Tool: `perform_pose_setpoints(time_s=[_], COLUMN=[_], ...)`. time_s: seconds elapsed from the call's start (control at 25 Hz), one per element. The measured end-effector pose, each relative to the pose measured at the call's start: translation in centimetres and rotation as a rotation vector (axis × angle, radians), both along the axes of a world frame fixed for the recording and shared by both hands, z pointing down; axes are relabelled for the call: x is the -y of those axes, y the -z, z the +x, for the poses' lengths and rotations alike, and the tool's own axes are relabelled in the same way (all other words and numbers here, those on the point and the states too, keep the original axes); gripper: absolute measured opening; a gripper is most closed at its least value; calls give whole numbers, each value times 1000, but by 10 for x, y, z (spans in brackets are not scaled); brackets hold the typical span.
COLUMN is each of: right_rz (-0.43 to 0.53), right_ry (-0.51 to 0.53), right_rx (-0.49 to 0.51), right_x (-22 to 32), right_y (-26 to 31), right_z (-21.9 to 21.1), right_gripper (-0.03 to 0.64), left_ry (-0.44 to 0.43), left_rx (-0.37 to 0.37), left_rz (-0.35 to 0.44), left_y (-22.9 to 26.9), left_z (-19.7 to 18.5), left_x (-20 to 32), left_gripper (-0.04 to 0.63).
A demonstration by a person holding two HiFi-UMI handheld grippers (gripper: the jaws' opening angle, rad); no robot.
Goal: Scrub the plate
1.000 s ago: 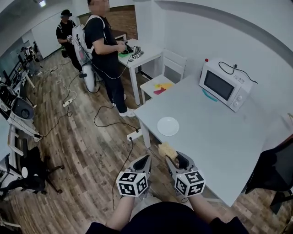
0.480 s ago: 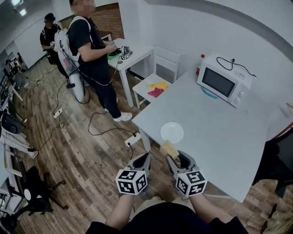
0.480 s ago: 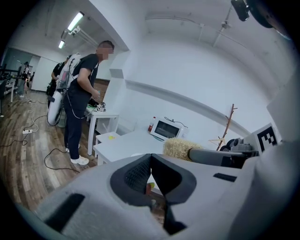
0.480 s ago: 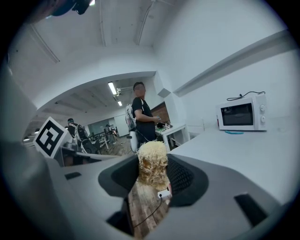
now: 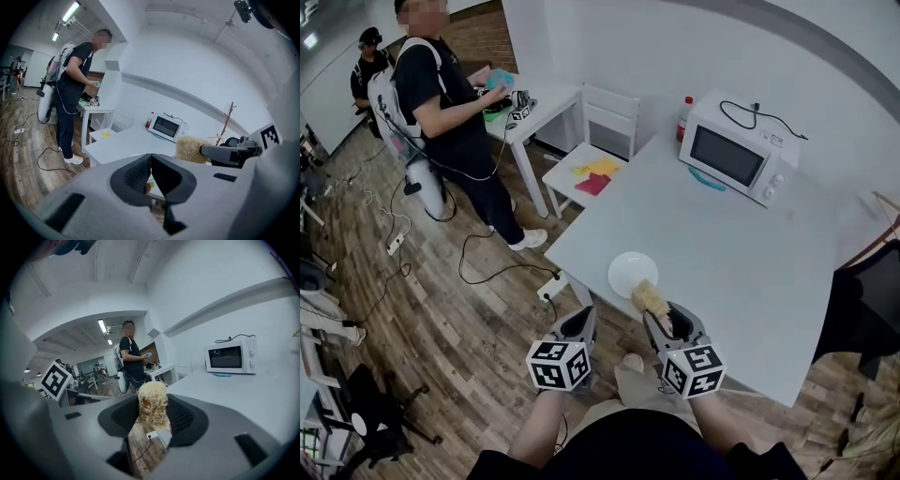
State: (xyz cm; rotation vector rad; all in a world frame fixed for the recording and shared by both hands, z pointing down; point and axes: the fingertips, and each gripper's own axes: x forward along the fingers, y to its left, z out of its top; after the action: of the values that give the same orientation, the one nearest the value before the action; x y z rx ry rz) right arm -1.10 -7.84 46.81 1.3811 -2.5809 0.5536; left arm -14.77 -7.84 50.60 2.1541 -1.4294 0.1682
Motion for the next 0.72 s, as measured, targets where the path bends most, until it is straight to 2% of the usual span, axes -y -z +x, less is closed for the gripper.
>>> perform_pose_setpoints(time_s=[0.36, 0.52, 0.72], right_rz=[-11, -30, -62], right_ry=[7, 1, 0], right_rx=[-18, -24, -32], right_x=[57, 80, 94], right_y=[-3, -11, -25], right_z=[12, 22, 27], right_gripper=[179, 179, 179], left_ry=[-3, -10, -48], left_rx=[-2, 25, 37], left_rz=[-43, -56, -112], left_y=[-11, -20, -44], left_z=[7, 10, 13], left_x=[55, 81, 98], left_gripper=[18, 18, 20])
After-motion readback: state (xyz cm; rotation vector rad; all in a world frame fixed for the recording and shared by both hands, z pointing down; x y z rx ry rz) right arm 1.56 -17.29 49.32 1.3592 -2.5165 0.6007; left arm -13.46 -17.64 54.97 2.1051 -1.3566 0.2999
